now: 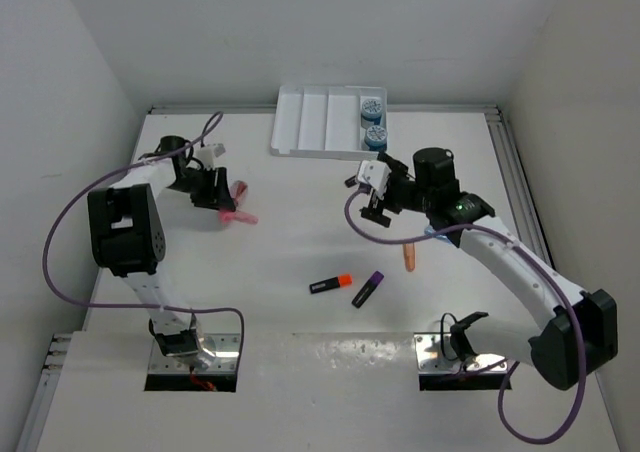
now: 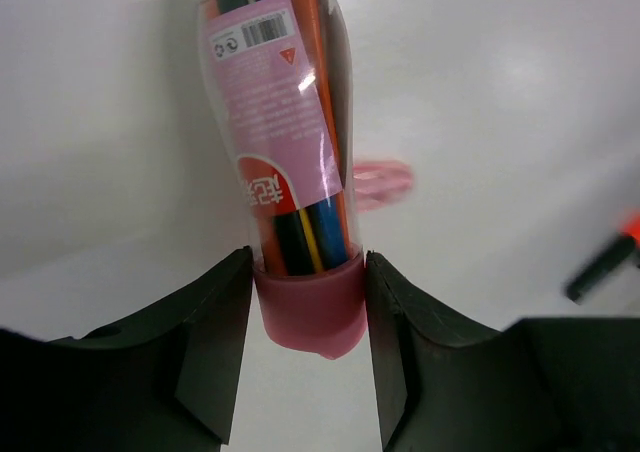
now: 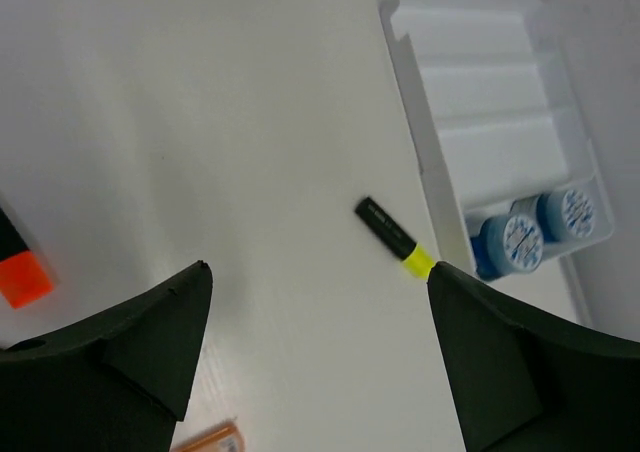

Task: Sort the stationery into containers
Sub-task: Pick up the stationery from the center of the board.

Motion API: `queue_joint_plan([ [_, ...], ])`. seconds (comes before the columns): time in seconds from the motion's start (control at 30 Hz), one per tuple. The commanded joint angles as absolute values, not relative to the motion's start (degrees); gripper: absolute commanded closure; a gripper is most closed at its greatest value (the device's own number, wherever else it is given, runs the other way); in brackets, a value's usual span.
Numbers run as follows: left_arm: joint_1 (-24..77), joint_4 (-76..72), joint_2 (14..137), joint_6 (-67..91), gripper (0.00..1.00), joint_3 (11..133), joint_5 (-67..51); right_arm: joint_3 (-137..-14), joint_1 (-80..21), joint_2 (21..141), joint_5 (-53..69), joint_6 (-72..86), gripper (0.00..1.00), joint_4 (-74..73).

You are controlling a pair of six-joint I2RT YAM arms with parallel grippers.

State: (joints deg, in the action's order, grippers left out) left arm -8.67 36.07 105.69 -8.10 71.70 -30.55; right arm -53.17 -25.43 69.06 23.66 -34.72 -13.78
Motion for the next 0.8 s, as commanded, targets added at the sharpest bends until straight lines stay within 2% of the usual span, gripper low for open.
queue_joint_plan([
  [0.0,-8.17,44.37,98.27,-12.92,0.98,75.32,-48.14,-50.37,-27.94,66.1,28.91,-45.16,0.13,-2.83],
  [0.13,-6.68,51.31,93.97,-15.46,1.0,75.85,-59.46,-45.72,-31.54,64.86,32.94,-56.99,0.14,3.51],
  [0.3,-3.78,59.24,91.68,-18.2,1.0,73.14,-68.89,-46.14,-37.7,68.28,34.63,-64.77,0.14,3.52],
  [0.53,-0.62,60.29,88.51,-19.69,1.0,70.31,-71.28,-46.32,-46.39,76.62,31.47,-71.8,0.11,8.16],
  [0.77,5.27,59.77,85.96,-18.64,1.0,68.91,-70.4,-48.69,-50.27,85.16,28.13,-75.76,0.11,16.49],
])
